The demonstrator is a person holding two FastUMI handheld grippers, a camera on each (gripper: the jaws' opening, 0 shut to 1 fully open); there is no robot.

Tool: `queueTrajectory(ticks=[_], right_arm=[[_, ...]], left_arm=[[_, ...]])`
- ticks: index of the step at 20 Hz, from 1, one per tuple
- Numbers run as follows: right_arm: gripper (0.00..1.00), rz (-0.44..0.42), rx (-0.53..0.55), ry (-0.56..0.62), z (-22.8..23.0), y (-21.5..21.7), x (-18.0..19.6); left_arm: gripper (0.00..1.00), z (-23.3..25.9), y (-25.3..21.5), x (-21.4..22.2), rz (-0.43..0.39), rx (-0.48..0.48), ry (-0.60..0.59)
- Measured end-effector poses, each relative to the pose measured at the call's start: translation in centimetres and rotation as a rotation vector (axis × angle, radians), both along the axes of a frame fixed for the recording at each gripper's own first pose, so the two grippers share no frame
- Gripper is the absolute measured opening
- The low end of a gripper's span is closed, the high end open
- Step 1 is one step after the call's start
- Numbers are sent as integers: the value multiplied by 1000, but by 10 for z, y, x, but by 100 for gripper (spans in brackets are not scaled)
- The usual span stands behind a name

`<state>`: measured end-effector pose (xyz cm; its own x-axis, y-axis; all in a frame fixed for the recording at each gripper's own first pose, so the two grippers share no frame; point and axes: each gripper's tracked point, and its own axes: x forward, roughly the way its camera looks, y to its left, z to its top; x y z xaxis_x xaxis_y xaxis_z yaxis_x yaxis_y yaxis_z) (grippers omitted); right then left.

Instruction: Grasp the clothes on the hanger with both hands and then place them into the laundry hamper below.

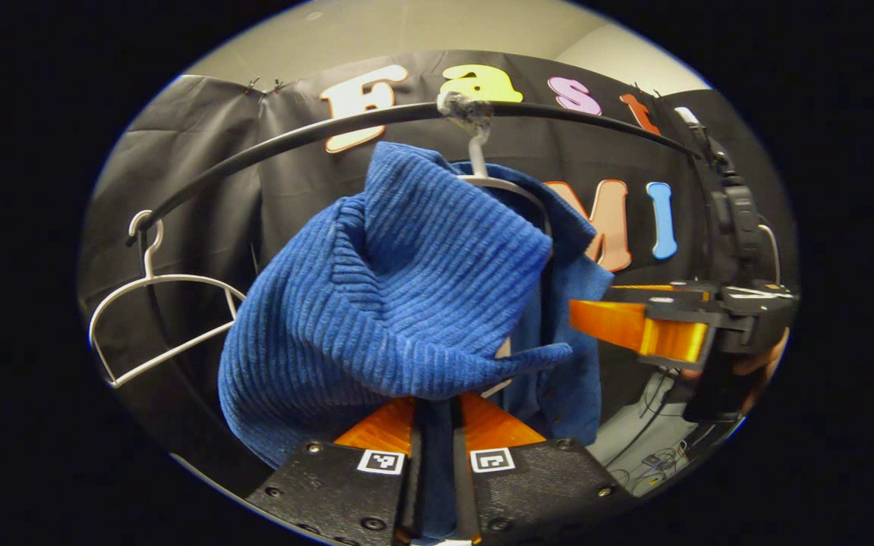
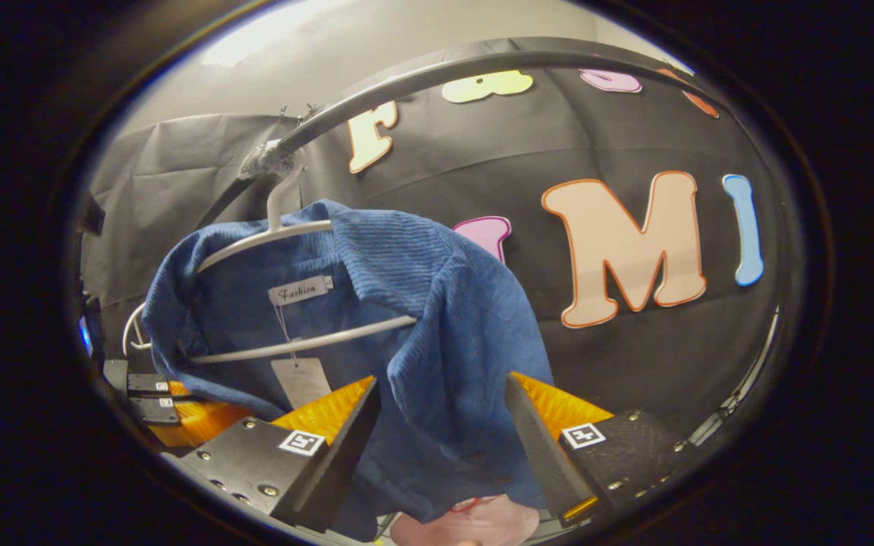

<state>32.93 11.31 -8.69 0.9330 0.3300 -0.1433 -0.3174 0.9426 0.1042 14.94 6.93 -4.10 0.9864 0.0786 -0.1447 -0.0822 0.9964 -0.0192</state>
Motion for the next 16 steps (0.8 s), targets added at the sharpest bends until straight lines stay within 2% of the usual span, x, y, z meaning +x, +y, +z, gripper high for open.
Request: queueTrajectory(ticks=[1,2,4,5,7,8,9,11,12,13,15,16], right_arm=[[98,0,1,2,-3,-1,9],[98,0,-5,6,-8,-3,17],[98,9,-17,-1,-12,-3,30],[98,16,-12,-11,-11,-1,35],[98,35,8,-31,-9,4,43],[98,32,10,-45,-8,5,49],[98,26,5,-62,-5,5,52],[70,4,-7,-66,-10,5,58],[56,14,6,-58,-7,7,56],[41,-13,13,-49,-8,2,55],[10,15,54,-28,-4,8,47],[9,23,57,-17,-2,7,43]], left_arm=[[13,-2,-7,-6,-22,-52,7],[12,2,-6,-10,-21,-89,-9],[3,6,8,-20,43,-88,-32],[3,5,12,-24,75,-77,-29],[2,-1,4,-29,89,-59,-22],[5,-3,-1,-30,91,-31,-33],[17,-1,-7,-32,87,14,-52],[43,1,-15,-30,106,124,-72],[56,1,-18,-27,113,163,-74],[69,-1,-17,-25,130,186,-72],[77,-5,-6,-22,200,195,-44],[77,-10,-1,-23,239,183,-10]])
